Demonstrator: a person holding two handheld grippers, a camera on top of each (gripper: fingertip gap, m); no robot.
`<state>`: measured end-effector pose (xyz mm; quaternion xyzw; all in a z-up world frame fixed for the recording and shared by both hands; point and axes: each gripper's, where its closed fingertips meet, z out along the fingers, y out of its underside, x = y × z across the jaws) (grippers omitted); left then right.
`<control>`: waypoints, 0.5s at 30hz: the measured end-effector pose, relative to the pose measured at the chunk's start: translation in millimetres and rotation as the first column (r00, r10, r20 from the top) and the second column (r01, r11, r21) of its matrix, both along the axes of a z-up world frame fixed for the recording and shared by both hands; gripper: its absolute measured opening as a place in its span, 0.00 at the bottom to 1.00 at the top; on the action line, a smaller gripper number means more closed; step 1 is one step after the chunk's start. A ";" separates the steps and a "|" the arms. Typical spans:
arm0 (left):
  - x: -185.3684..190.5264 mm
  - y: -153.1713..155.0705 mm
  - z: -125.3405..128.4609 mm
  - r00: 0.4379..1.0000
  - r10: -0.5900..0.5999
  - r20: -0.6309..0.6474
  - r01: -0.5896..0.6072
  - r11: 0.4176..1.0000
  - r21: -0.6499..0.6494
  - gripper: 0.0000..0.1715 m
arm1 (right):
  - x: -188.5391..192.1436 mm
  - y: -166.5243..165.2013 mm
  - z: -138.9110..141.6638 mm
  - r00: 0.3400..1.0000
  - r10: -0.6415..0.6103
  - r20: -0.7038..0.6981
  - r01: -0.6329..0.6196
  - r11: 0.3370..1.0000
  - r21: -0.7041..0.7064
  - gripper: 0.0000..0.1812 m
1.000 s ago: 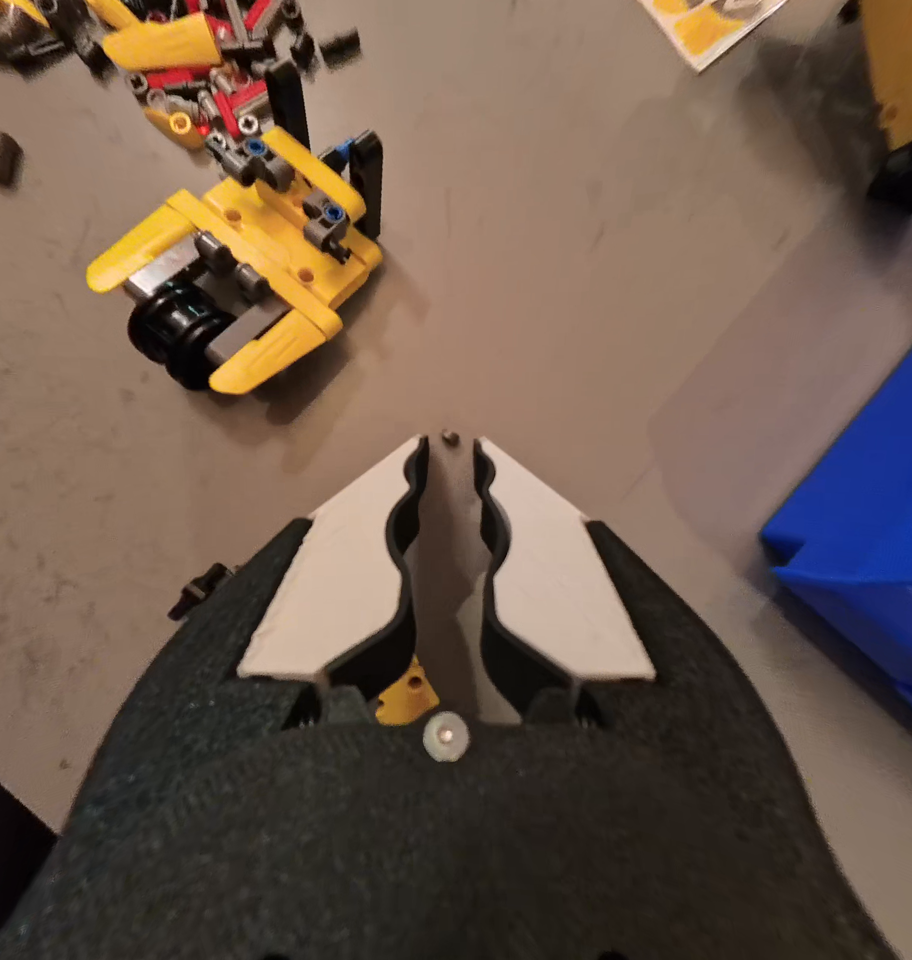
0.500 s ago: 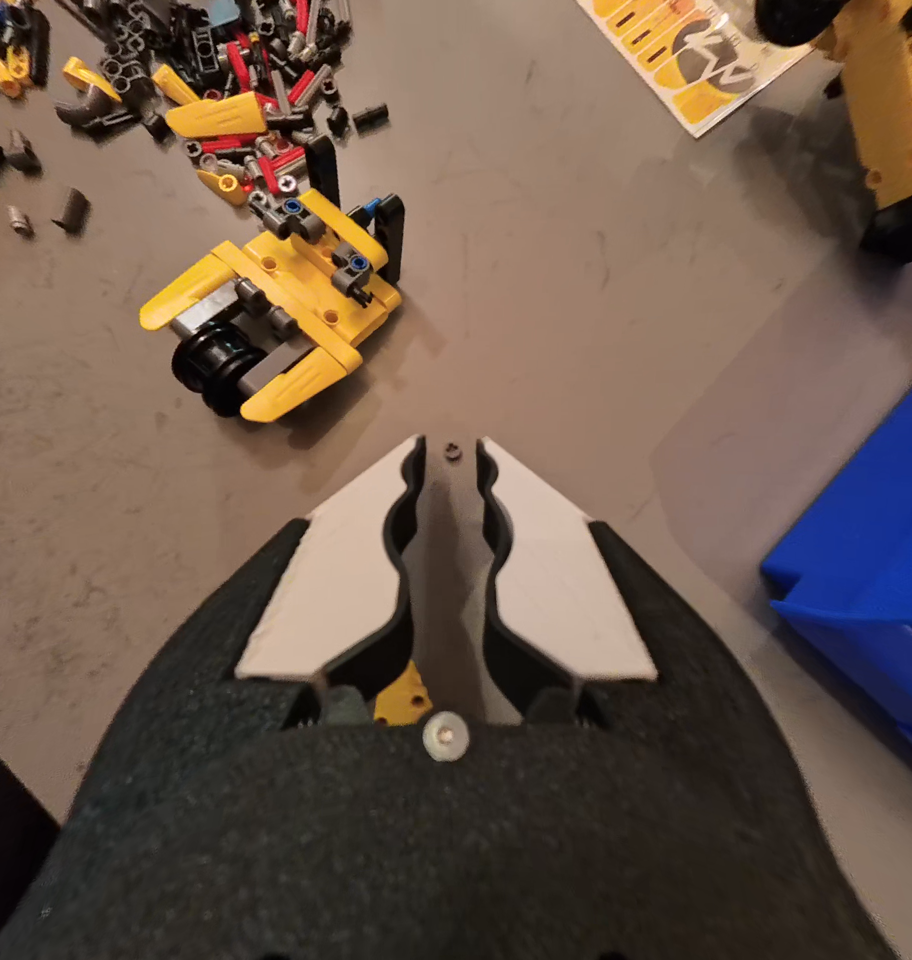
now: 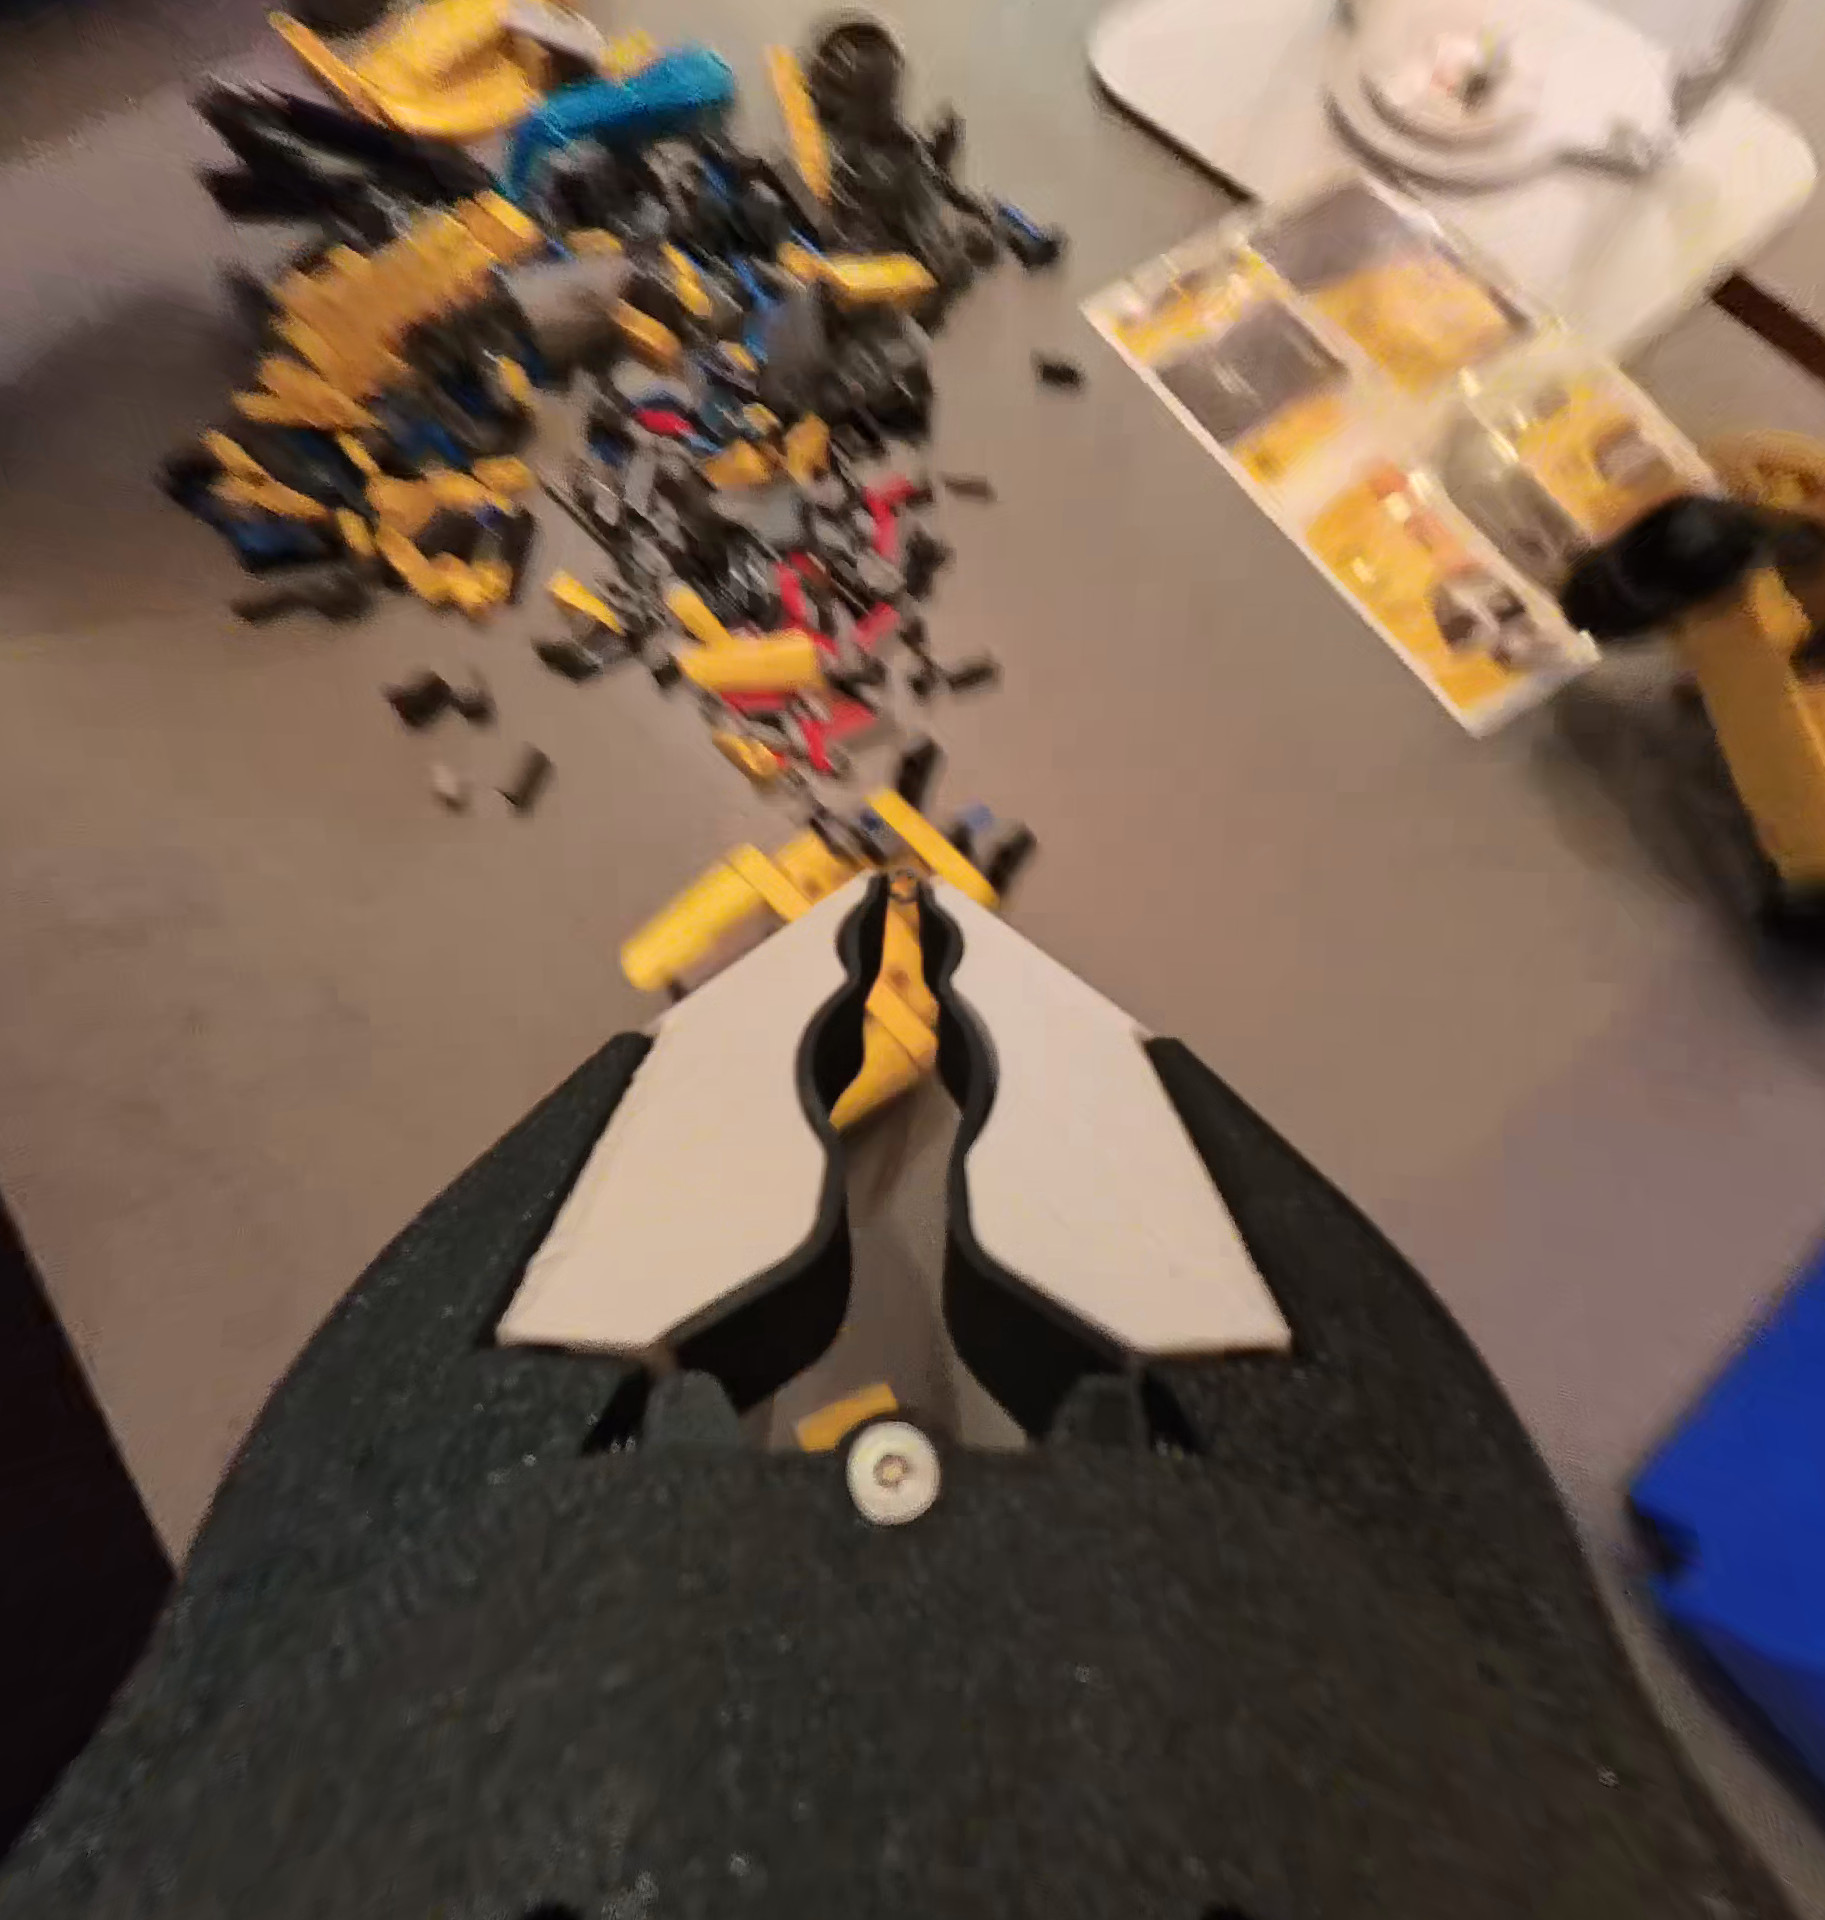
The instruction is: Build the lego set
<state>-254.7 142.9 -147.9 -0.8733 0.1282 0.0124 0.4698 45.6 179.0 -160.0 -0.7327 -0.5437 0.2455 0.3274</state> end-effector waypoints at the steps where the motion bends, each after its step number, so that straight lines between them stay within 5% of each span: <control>1: 0.5 0.2 -0.5 1.000 -0.001 -0.002 0.001 1.000 -0.003 0.24 | -18.4 -8.3 5.3 1.000 0.029 -0.006 -0.029 0.999 0.018 0.03; 3: 1.4 0.3 -1.5 1.000 -0.004 -0.006 0.004 1.000 -0.006 0.24 | -50.1 -17.4 2.1 0.999 0.002 0.053 -0.003 1.000 0.025 0.03; 8: -1.6 -1.0 0.1 1.000 0.003 -0.007 -0.003 1.000 -0.002 0.24 | -132.1 -71.3 -15.9 0.980 0.166 0.107 -0.159 0.984 -0.077 0.03; 15: -2.2 -2.7 3.5 1.000 0.003 -0.027 -0.002 1.000 0.005 0.24 | -193.6 -74.5 -46.6 0.970 0.188 0.155 -0.181 0.982 -0.059 0.03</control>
